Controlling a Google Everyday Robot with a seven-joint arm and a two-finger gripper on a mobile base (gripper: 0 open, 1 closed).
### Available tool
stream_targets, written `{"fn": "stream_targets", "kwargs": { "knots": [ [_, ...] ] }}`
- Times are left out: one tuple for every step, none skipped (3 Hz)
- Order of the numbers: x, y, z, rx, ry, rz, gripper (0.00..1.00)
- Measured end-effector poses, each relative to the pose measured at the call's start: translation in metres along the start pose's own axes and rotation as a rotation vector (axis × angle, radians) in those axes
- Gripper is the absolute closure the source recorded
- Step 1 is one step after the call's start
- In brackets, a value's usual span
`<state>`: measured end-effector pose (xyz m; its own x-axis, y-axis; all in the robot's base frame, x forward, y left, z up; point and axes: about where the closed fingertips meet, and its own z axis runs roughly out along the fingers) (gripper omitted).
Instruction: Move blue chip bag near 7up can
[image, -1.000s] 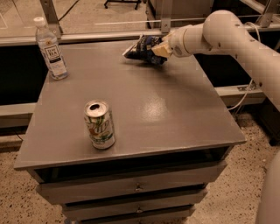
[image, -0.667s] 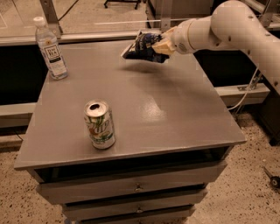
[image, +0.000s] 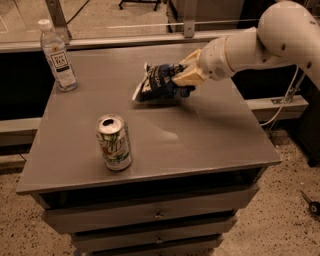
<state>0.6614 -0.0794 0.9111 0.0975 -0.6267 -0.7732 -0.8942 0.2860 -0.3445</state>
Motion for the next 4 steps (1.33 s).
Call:
{"fn": "stream_targets", "kwargs": {
  "knots": [
    [0.008,0.033,-0.001,-0.093,-0.003,-0.008,1.0],
    [0.003,0.059,-0.007,-0.173,-0.01,-0.022,1.0],
    [-0.007,0.08,-0.015,-0.233,-0.023,-0.035,1.0],
    [-0.018,0.101,-0.016,-0.287,-0.05,-0.041,0.96]
  ]
}}
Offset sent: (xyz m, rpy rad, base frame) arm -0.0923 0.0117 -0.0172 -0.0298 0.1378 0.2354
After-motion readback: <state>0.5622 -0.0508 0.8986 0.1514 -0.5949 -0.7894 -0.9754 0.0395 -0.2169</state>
